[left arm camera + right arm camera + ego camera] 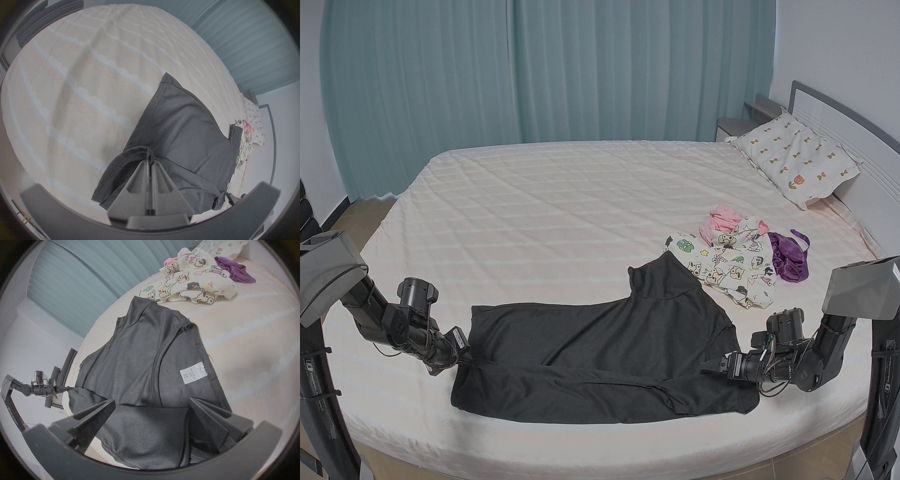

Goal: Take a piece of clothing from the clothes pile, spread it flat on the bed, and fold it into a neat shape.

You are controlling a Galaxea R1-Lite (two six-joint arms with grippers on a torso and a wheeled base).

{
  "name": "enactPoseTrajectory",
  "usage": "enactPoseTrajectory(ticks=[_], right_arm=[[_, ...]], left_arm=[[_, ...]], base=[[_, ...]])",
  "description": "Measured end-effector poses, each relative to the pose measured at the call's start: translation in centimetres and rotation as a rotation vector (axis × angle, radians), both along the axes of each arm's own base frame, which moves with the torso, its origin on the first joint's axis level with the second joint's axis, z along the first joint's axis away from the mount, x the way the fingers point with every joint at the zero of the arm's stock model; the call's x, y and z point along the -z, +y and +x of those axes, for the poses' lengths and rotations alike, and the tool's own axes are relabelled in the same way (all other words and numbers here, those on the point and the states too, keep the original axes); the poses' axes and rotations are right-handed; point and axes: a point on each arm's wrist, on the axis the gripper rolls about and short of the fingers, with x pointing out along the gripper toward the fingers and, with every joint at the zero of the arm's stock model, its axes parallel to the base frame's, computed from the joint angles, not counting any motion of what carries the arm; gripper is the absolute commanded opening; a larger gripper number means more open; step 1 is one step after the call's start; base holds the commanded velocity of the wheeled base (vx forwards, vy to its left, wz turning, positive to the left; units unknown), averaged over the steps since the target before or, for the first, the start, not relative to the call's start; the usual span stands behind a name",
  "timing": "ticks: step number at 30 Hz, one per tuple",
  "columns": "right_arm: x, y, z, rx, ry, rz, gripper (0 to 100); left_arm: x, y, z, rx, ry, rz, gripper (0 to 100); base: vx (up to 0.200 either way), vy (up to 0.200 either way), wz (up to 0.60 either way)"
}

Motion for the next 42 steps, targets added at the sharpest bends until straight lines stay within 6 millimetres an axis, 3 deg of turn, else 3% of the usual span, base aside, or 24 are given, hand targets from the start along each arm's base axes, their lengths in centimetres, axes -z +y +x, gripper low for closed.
enactPoseTrajectory(ticks=[29, 30, 42], right_arm=[[0.4, 0.1, -1.2, -0.026, 0.031, -0.026, 100], [0.4, 0.2, -1.2, -0.029, 0.03, -0.028, 0], [0.1, -0.1, -1.4, 0.003, 0.04, 0.006, 0]], left_arm=[[0.1, 0.0, 0.0, -0.005, 0.002, -0.002, 0], [0.1, 0.0, 0.0, -0.005, 0.002, -0.002, 0], [0.0, 0.0, -0.1, -0.005, 0.004, -0.003, 0]], base=[[0.0, 0.0, 0.0], [0.0, 0.0, 0.0], [0.0, 0.0, 0.0]])
